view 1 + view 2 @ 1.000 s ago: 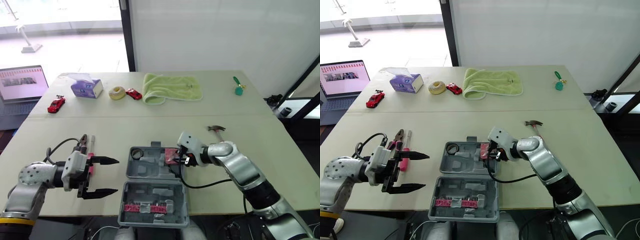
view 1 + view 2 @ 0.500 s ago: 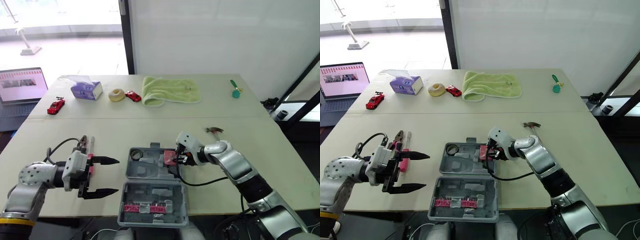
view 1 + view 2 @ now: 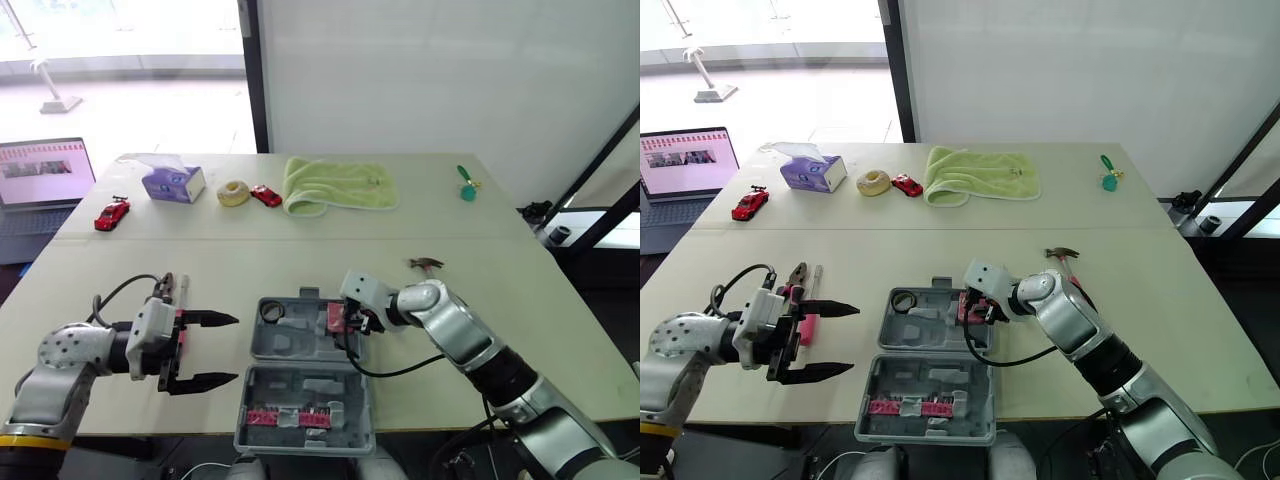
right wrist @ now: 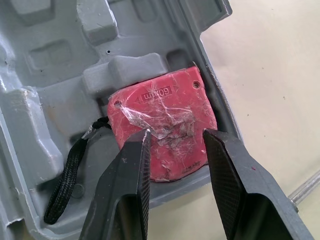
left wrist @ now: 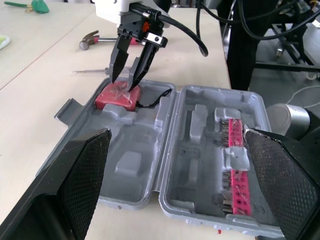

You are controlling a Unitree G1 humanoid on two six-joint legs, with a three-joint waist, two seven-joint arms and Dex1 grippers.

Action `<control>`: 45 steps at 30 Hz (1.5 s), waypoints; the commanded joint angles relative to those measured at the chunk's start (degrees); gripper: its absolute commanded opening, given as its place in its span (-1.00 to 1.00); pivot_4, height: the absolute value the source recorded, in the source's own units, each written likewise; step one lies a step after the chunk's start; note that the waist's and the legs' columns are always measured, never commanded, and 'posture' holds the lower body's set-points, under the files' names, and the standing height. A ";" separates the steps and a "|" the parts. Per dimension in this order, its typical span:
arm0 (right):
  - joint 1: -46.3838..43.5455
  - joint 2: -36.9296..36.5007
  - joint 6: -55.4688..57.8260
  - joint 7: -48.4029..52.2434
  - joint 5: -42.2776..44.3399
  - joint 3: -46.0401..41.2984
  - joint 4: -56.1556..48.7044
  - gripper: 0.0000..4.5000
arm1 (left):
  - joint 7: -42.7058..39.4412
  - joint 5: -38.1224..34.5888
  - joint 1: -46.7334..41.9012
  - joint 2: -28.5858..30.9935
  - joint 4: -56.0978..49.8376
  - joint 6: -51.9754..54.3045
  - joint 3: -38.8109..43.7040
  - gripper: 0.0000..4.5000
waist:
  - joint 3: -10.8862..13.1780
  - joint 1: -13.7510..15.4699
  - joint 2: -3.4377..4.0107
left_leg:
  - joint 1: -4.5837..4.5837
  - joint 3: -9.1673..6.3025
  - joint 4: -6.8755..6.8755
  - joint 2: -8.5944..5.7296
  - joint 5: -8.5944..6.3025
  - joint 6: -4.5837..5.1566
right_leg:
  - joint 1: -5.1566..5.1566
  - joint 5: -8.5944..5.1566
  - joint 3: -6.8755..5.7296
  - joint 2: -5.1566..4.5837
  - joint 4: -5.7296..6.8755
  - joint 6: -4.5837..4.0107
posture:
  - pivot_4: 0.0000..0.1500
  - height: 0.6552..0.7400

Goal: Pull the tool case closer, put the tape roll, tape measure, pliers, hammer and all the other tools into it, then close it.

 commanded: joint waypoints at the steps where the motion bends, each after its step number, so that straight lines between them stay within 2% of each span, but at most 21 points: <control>1: 1.24 1.38 5.61 -0.35 4.59 -6.00 -4.54 -0.22 | 1.15 -0.87 -1.14 0.33 -0.65 0.42 1.39 1.00 | 0.11 0.08 0.15 | -0.04 -0.01 0.00 0.01 0.00 0.00 | -0.04 0.00 0.00 0.00 0.00 -0.01 | 1.00 1.00; 3: 0.58 1.91 7.75 -0.36 8.15 -11.70 -9.83 -0.22 | 2.05 -1.75 -1.30 0.33 -0.64 1.61 2.14 1.00 | 0.33 0.14 0.38 | -0.20 0.00 0.01 0.00 0.00 0.00 | -0.17 0.00 0.00 -0.01 0.00 0.00 | 1.00 1.00; 6: 0.50 1.14 10.49 -0.64 11.99 -17.37 -16.28 -0.22 | 2.48 -2.10 -0.83 0.61 -0.69 2.31 2.87 1.00 | 0.61 0.13 0.75 | -1.00 -0.02 0.16 -0.02 0.02 -0.02 | -0.93 0.14 0.00 -0.01 0.09 0.22 | 1.00 1.00; 9: 2.22 -1.23 12.42 0.49 17.21 -25.14 -24.46 -0.22 | 3.85 -3.21 0.16 1.09 -0.76 3.72 5.01 1.00 | 0.67 0.19 0.77 | -1.04 -0.05 0.06 -0.01 0.01 -0.02 | -0.99 0.13 -0.03 -0.01 0.09 0.22 | 1.00 1.00; 12: 9.23 -7.26 11.19 3.05 20.57 -32.23 -31.41 -0.22 | 5.33 -1.87 1.89 2.10 2.74 1.87 9.03 1.00 | 0.71 0.63 0.76 | -1.07 -0.05 0.00 -0.01 -0.02 0.04 | -1.00 0.11 -0.04 -0.02 0.01 0.22 | 1.00 1.00; 15: 19.21 -10.88 5.63 4.30 22.11 -42.07 -33.28 -0.22 | 6.55 -0.21 3.59 3.74 8.72 -0.89 13.45 1.00 | 0.73 1.07 0.76 | -1.07 -0.01 0.01 -0.02 -0.09 0.17 | -0.97 0.08 -0.05 -0.04 -0.11 0.23 | 1.00 1.00; 18: 31.69 -13.05 -2.58 6.93 22.25 -51.64 -32.38 0.11 | 8.56 0.88 4.69 4.82 14.03 -3.34 17.51 1.00 | 0.77 1.51 0.74 | -1.06 0.04 0.03 -0.03 -0.09 0.17 | -0.95 0.07 -0.03 -0.05 -0.17 0.20 | 1.00 1.00; 22: 42.27 -12.62 -8.74 8.43 23.90 -59.85 -31.52 0.99 | 7.16 1.83 9.63 6.58 18.40 -6.35 21.39 1.00 | 0.78 1.28 0.75 | -0.97 0.17 0.10 -0.02 -0.09 0.16 | -0.86 -0.01 0.07 -0.07 -0.24 0.00 | 1.00 1.00; 26: 53.98 -8.84 -16.32 9.71 25.11 -68.86 -28.68 0.99 | 7.43 3.13 12.81 9.13 29.54 -10.19 25.65 1.00 | 0.77 1.44 0.73 | -0.92 0.24 0.06 -0.01 -0.09 0.15 | -0.87 -0.02 0.13 -0.07 -0.25 -0.02 | 1.00 1.00; 33: 61.29 -6.27 -25.54 7.87 25.12 -71.37 -25.75 0.99 | 7.22 4.14 12.05 9.98 39.38 -14.96 26.50 1.00 | 0.72 1.44 0.65 | -0.92 0.34 0.08 -0.03 -0.08 0.10 | -0.79 0.04 0.14 -0.19 -0.44 -0.14 | 1.00 1.00; 37: 64.14 -4.49 -28.81 6.68 24.87 -69.81 -24.76 0.99 | 7.89 4.06 12.32 8.19 39.05 -15.27 25.52 1.00 | 0.71 1.51 0.66 | -0.92 0.34 -0.05 -0.01 -0.08 0.10 | -0.81 0.01 0.13 -0.16 -0.45 -0.10 | 1.00 1.00; 45: 63.21 -5.44 -28.61 4.01 26.89 -67.16 -27.39 0.99 | 13.73 3.68 10.19 4.86 34.10 -10.43 24.09 1.00 | 0.67 1.54 0.63 | -0.90 0.35 0.00 -0.01 -0.08 0.10 | -0.75 0.04 0.14 -0.17 -0.50 -0.12 | 1.00 1.00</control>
